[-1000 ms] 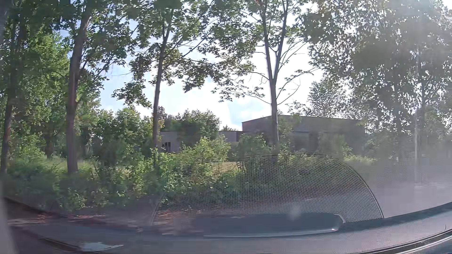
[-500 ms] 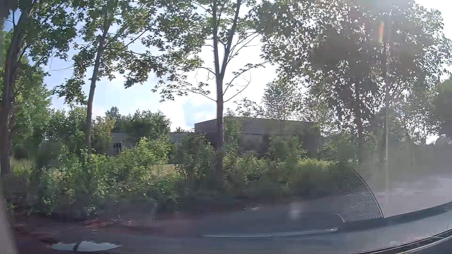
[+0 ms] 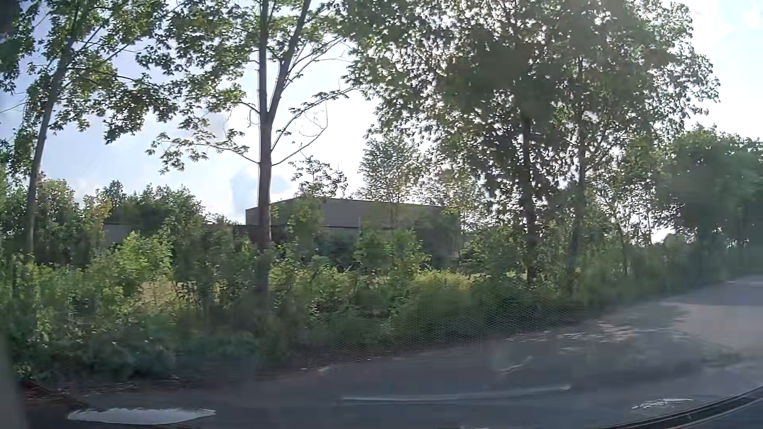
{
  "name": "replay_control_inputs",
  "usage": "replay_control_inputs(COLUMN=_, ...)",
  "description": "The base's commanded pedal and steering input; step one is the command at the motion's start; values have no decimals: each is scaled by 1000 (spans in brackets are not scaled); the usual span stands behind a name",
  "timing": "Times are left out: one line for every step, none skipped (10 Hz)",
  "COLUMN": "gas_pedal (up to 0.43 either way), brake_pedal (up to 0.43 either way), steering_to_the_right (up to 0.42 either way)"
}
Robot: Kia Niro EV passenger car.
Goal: Follow the waypoints while adhering to traffic rules and regulations
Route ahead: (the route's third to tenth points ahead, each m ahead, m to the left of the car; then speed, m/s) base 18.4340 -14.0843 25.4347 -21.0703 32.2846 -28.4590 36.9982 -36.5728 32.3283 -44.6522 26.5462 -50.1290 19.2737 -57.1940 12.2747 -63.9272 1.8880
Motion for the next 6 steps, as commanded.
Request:
replay_control_inputs(gas_pedal=0, brake_pedal=12, steering_to_the_right=744)
replay_control_inputs(gas_pedal=0, brake_pedal=12, steering_to_the_right=764)
replay_control_inputs(gas_pedal=0, brake_pedal=12, steering_to_the_right=777)
replay_control_inputs(gas_pedal=0, brake_pedal=12, steering_to_the_right=796)
replay_control_inputs(gas_pedal=0, brake_pedal=12, steering_to_the_right=811)
replay_control_inputs(gas_pedal=0, brake_pedal=12, steering_to_the_right=822)
